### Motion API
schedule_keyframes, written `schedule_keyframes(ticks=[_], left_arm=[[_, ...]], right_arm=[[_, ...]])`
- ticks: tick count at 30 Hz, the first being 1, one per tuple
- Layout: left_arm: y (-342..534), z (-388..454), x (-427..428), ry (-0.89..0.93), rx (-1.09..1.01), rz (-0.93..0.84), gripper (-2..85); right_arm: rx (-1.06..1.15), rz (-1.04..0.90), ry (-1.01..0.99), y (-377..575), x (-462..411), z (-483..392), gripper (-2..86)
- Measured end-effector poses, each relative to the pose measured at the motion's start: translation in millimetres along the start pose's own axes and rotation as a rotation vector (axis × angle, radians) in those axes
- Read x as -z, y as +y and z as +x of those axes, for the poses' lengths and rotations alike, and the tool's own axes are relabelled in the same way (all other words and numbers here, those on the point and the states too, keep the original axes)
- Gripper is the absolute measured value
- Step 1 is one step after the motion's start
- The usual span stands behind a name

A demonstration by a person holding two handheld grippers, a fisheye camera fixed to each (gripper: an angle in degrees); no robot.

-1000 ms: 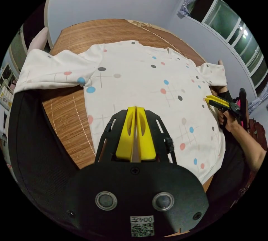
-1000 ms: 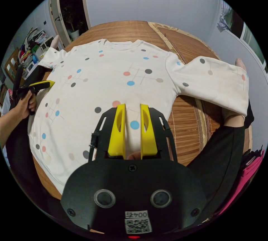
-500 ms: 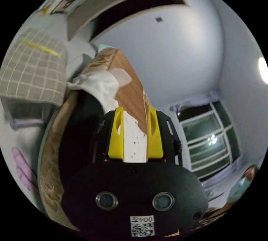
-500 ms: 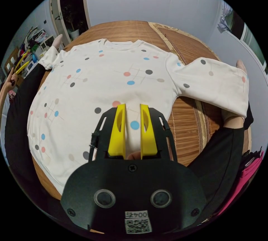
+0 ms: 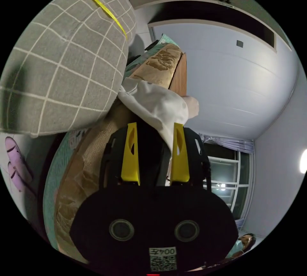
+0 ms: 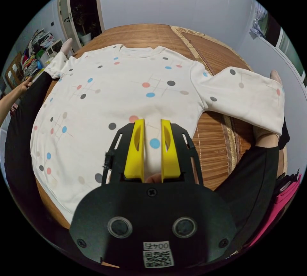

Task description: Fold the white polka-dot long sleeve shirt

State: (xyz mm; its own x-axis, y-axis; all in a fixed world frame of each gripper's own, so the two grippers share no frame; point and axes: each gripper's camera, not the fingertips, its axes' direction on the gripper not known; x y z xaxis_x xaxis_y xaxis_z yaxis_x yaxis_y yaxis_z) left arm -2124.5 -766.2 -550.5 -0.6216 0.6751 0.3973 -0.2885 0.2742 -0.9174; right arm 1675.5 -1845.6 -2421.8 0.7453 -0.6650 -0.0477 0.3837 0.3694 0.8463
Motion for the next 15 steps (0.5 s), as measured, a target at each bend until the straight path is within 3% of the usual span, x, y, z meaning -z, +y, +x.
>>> schedule_keyframes(ticks=[5,10,13,15], left_arm=[[5.5,6.1,-8.7,0.031,0.015,0.058,5.8],[46.0,63.3,-3.6,-0.057,-0.164,0.202,3.0],[99.8,151.3,-15.4,-0.187,-0.450,0.281,2.6],[167.2,236.8,-48.6,-0.297,-0.768,0.281,2.5]], right_arm=[[-0.001,0.000,0.000,-5.5,-2.1,0.4,8.7],[-0.002,0.000,-0.001,-11.8,-4.4,2.0,8.7],[-0.002,0.000,-0.001,-16.0,-5.8,3.2,8.7],[-0.001,-0.001,-0.001,-19.5,-7.1,4.4,8.7]])
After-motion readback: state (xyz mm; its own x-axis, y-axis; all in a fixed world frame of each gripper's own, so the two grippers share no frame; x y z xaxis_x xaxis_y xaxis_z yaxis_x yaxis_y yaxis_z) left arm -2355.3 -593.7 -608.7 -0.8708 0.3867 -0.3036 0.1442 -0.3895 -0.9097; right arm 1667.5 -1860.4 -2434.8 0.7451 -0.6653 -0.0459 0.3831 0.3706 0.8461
